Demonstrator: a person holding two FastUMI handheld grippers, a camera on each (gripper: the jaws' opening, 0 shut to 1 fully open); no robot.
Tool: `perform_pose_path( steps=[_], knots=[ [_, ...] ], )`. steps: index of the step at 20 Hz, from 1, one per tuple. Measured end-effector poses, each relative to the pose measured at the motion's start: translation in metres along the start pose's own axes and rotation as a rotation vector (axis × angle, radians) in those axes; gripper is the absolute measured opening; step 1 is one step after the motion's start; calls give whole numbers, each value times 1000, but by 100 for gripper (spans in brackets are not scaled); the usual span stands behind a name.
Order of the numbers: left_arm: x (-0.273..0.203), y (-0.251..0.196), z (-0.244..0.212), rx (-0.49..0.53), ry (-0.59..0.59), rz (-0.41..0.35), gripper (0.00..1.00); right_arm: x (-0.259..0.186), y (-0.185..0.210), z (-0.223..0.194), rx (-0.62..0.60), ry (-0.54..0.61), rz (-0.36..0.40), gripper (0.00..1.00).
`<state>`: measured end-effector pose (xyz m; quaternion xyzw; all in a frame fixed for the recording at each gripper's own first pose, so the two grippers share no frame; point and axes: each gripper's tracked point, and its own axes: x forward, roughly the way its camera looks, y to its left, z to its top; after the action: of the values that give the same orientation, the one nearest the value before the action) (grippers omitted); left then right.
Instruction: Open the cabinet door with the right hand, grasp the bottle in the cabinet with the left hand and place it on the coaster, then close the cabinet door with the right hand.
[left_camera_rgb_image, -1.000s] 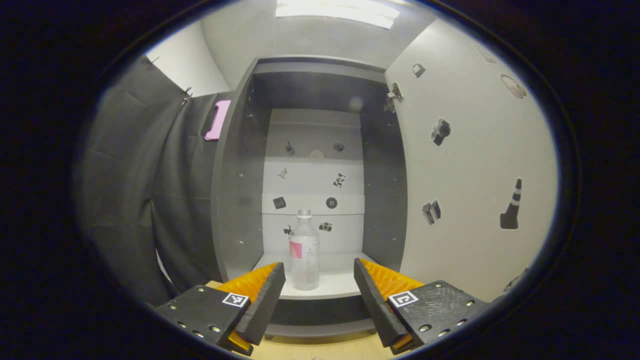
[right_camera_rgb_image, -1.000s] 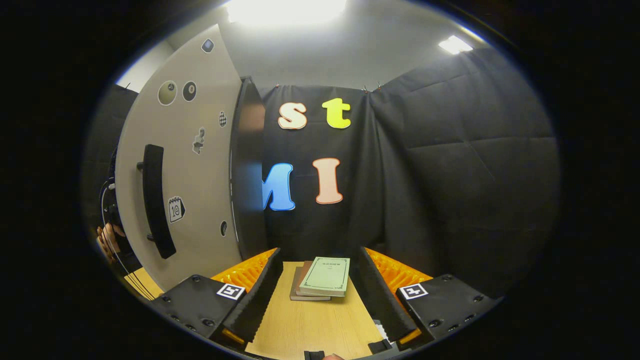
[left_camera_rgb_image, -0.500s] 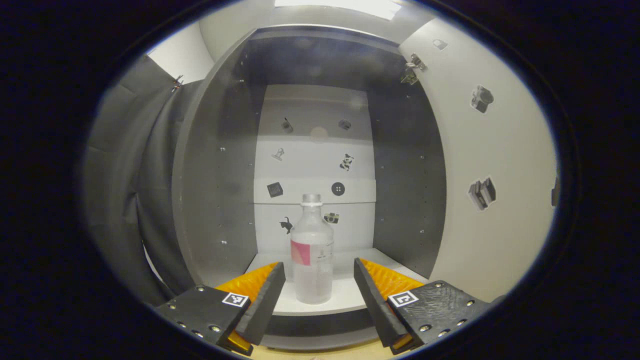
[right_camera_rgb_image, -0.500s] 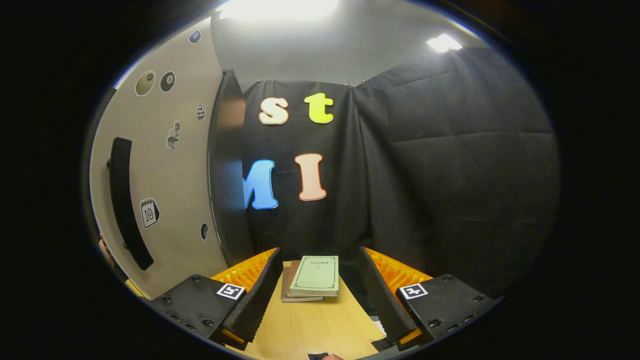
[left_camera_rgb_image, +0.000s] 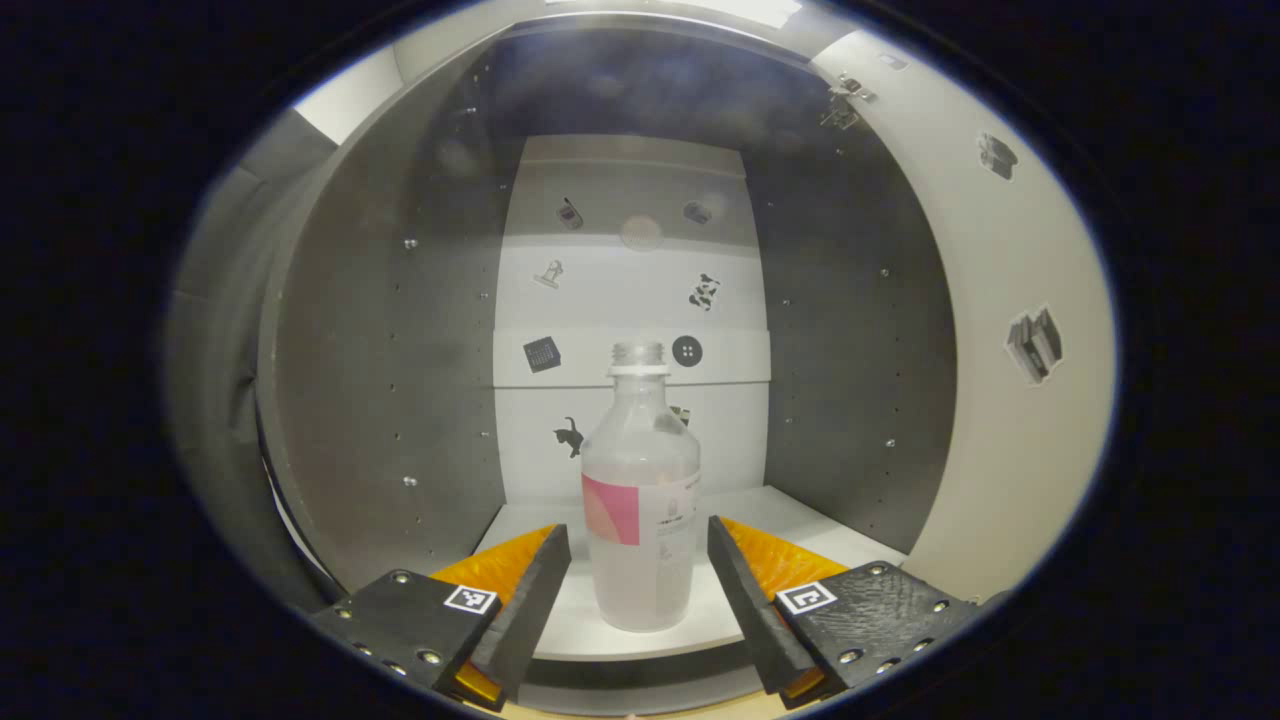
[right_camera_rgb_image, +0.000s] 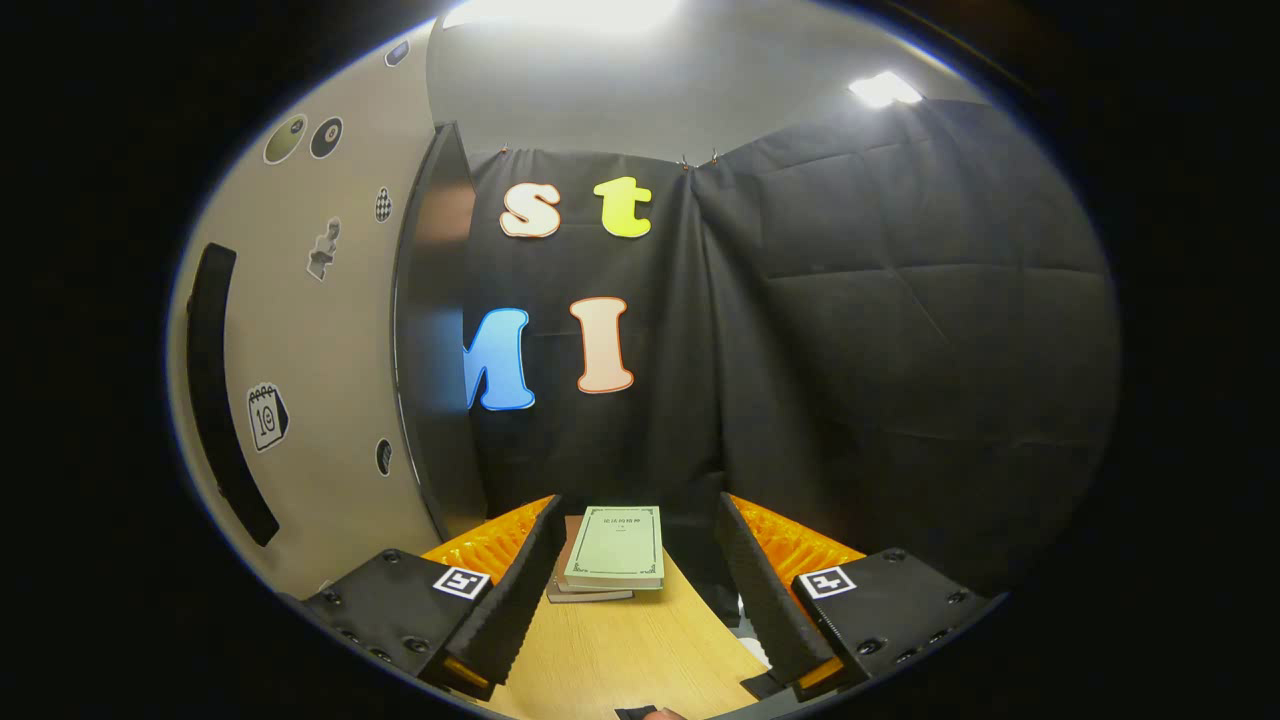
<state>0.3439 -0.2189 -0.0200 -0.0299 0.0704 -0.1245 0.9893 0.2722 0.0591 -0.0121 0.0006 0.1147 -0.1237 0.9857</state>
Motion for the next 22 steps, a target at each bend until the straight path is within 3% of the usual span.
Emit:
perform_pose_path(
  steps=[7,9,11,22],
  knots=[
    [20,-1,-13,-5,26,-13,84,2,1,-3,2,6,-16,93],
    [20,2,-13,-8,26,-9,74,3,0,-3,-1,8,-14,93],
    [16,3,-13,-17,24,-4,75,5,0,-2,-6,12,-8,93],
    [-61,36,31,-24,-79,94,72,11,11,5,-22,-4,109,96]
  ],
)
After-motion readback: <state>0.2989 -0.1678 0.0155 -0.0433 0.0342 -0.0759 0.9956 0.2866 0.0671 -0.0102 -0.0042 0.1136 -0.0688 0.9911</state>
